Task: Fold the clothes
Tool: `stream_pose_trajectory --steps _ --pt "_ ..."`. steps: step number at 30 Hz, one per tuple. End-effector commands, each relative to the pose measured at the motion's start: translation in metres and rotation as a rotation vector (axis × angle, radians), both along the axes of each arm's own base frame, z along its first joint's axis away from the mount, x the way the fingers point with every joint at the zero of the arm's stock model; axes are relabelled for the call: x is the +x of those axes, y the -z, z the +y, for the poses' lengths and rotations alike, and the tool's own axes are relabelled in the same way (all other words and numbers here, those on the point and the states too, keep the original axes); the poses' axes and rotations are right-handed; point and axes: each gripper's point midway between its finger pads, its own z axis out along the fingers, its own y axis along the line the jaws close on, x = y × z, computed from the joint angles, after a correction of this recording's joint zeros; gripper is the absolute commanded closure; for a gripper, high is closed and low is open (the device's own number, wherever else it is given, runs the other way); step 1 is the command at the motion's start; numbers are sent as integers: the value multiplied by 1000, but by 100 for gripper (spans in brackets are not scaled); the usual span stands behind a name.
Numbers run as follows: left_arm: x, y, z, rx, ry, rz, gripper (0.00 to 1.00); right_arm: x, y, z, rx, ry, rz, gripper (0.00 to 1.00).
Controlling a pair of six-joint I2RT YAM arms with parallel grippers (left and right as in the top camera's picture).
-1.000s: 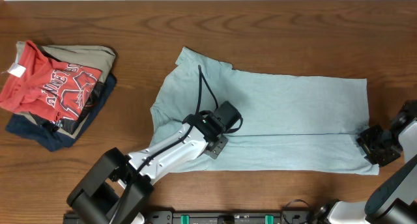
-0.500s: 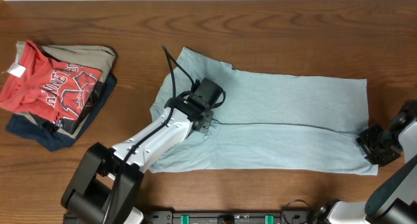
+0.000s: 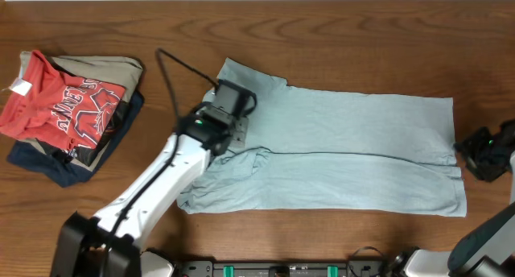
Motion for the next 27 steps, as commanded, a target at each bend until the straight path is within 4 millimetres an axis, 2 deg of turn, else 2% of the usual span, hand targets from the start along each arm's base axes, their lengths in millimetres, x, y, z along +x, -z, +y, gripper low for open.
stream_pose_trajectory --steps 1,2,4,7,12,17,23,27 --pt "-6 -4 -9 -64 13 35 51 -7 -3 13 36 -57 15 61" --pt "-11 -2 -11 -82 7 58 51 -14 0 18 57 -59 41 72" --pt "-18 1 -13 -109 -15 100 51 -25 8 27 89 -69 80 86" --pt "-27 4 -12 -121 -40 142 52 -38 23 38 120 -84 119 99" --pt "-32 7 -9 -108 -43 164 51 -51 51 49 137 -93 138 99" --pt "-33 7 -8 -105 -43 169 52 -49 68 47 106 -89 101 99" --pt "-33 7 -8 -105 -44 170 51 -22 66 27 25 -48 -10 97" --pt "-34 7 -8 -104 -44 171 52 8 56 8 -32 23 -136 92"
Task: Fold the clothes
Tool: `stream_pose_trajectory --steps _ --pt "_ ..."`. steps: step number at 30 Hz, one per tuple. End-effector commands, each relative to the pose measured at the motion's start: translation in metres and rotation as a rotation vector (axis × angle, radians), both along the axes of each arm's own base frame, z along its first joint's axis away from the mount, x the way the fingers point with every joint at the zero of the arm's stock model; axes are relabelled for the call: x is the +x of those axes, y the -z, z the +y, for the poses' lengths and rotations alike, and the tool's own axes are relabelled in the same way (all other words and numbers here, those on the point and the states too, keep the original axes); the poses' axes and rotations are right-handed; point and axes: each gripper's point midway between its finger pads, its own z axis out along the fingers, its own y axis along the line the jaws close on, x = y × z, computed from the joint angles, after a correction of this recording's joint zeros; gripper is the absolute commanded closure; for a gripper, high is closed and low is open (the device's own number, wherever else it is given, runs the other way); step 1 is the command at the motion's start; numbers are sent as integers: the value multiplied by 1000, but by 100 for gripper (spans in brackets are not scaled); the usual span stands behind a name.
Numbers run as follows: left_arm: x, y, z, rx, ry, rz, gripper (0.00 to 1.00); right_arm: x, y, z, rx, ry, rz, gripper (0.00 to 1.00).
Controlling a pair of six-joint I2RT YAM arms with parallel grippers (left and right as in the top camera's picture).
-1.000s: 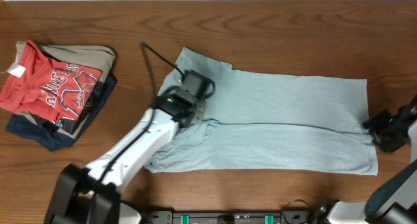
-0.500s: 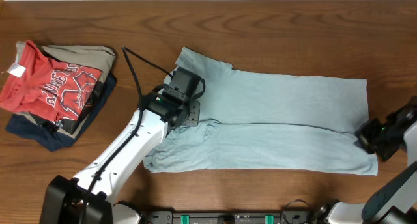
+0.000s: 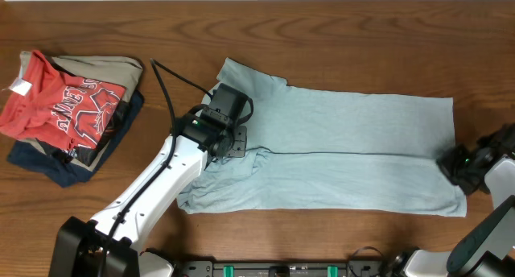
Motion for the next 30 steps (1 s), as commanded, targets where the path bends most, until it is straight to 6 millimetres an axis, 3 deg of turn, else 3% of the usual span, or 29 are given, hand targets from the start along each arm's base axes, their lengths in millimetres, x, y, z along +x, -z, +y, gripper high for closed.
stream_pose_trajectory --steps 1,6,11,14,19,22,26,30 --pt "3 -5 -2 -14 -4 -6 52 19 -9 -4 5 47 -88 92" --pt "3 -5 -2 -13 -4 -7 52 45 -26 17 110 -52 -242 92" --pt "6 -8 -1 -23 17 -9 48 49 -42 28 141 -151 -274 88" --pt "15 -19 0 -60 33 -23 48 50 -63 27 120 -191 -277 83" --pt "47 -47 13 -71 15 -107 44 63 -111 40 40 -317 -307 72" --pt "69 -60 19 -64 34 -157 42 67 -126 57 -27 -422 -276 62" --pt "100 -59 25 -67 33 -190 39 68 -125 85 -55 -515 -226 58" --pt "133 -44 26 -127 24 -184 38 65 -119 105 -78 -578 -173 53"
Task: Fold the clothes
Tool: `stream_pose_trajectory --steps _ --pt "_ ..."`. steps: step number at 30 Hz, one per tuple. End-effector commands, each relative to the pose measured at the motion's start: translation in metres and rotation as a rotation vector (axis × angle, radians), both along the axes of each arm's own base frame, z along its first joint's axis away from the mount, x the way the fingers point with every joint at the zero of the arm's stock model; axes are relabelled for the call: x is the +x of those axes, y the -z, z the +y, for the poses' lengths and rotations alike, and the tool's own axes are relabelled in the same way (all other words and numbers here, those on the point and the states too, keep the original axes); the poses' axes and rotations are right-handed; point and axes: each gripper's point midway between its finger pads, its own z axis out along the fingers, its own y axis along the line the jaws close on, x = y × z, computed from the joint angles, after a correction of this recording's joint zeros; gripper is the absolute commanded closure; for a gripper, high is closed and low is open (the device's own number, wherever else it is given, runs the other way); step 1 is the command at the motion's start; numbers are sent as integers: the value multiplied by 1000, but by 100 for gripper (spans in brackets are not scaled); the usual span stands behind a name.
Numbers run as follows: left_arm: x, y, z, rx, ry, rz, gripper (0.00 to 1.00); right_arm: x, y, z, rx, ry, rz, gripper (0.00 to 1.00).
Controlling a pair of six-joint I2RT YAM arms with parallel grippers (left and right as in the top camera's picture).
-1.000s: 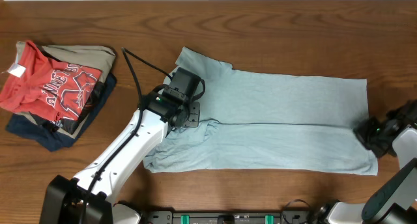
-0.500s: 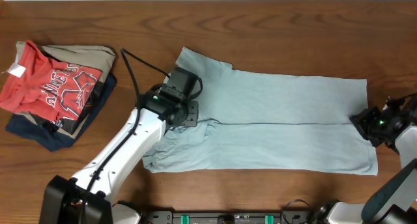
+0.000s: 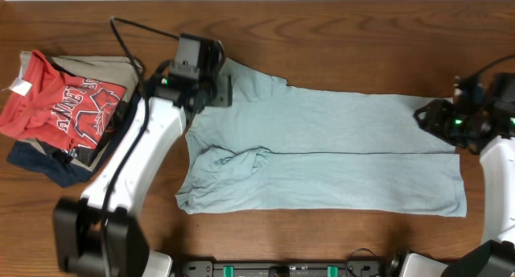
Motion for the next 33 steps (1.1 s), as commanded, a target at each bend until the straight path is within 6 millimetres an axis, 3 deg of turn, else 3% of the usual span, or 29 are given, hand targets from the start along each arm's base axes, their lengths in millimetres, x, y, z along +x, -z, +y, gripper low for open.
stream_pose_trajectory --steps 1,6,14,22,32,33 --pt "24 17 -1 -44 34 27 37 -1 4 6 -88 -47 29 53" --pt "57 45 -6 -107 39 53 37 -7 8 16 -91 -77 62 50" --pt "92 92 -18 -149 27 65 36 -18 13 18 -86 -76 113 49" --pt "121 104 -24 -180 14 -26 36 -26 16 17 -89 -73 149 49" --pt "135 122 -32 -211 -8 -57 38 -28 17 18 -86 -73 161 50" --pt "134 124 -33 -212 -7 -55 43 -28 17 18 -86 -73 161 49"
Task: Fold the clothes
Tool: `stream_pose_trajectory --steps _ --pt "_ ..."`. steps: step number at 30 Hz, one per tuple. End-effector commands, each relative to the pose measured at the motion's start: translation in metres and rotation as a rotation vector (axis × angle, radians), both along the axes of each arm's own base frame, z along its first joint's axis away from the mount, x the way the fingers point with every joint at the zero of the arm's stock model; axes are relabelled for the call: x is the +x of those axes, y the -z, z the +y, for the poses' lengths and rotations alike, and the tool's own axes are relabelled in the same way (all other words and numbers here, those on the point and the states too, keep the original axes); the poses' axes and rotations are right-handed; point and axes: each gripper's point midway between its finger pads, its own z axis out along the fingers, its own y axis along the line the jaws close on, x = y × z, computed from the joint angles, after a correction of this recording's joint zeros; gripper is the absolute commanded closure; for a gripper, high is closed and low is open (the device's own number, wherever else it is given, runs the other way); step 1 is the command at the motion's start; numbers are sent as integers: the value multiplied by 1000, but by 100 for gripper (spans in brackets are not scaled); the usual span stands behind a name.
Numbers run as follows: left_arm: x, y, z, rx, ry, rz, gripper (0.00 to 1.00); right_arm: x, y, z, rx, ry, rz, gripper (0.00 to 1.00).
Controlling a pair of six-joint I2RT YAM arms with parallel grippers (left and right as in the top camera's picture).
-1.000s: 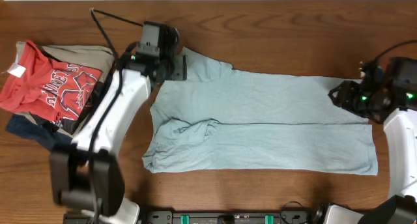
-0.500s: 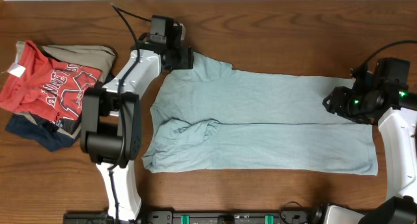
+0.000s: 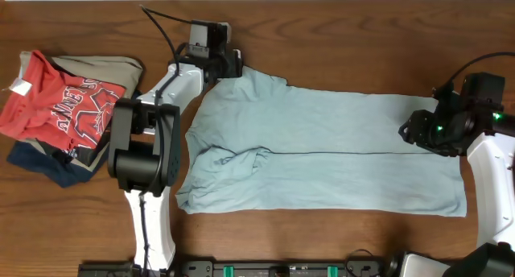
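A light blue garment (image 3: 338, 152), a pair of trousers doubled lengthwise, lies flat across the table's middle, with a bunched fold (image 3: 241, 160) near its left end. My left gripper (image 3: 234, 65) is at the garment's far left corner, fingers pointing right, touching or just over the cloth edge. My right gripper (image 3: 407, 132) hovers low over the garment's right end, slightly in from the edge. The overhead view does not show either jaw gap. A pile of clothes (image 3: 68, 112), with a red printed shirt on top, sits at the left.
The wooden table (image 3: 362, 35) shows bare along the far side and the near right corner. The left arm's cable (image 3: 161, 27) loops above the pile. The arm bases stand at the front edge (image 3: 290, 269).
My left gripper moved from the garment's upper left part up and right to its far left corner. My right gripper shifted left and nearer, further onto the right end. The garment lies unchanged.
My left gripper first sat on the garment's left middle while the right was off the cloth at the right edge. The right then came to the near right corner, after which both went to the far side. Now each is at an end of the garment.
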Motion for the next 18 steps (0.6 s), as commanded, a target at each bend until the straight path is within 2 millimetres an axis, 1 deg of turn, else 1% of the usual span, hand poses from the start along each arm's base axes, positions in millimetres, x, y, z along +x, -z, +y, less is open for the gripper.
stream_pose_trajectory --steps 1,3,5,6,9,11,13,15,16,18 --pt "4 5 -8 -24 -6 7 52 1 -1 1 -10 -19 -5 50" --pt "5 4 -9 -25 -5 2 69 1 -1 1 -11 -18 -5 52" --pt "7 -1 -10 -29 -5 -11 87 2 -1 -2 -24 -14 -8 53" --pt "9 -4 -9 -30 -6 -18 92 3 -1 -4 -39 -10 -10 54" --pt "9 -23 -13 -58 13 -37 94 8 -2 -12 -80 2 -27 52" --pt "6 -38 -17 -81 30 -43 94 14 -3 -21 -125 16 -48 44" --pt "0 -56 -17 -87 35 -44 94 22 -5 -34 -191 41 -74 39" --pt "-9 -70 -15 -85 35 -29 94 32 -6 -44 -231 62 -101 38" --pt "-17 -76 -14 -81 34 -8 94 38 -6 -50 -245 77 -117 37" --pt "-32 -82 -12 -73 34 37 94 48 -3 -58 -253 104 -140 37"
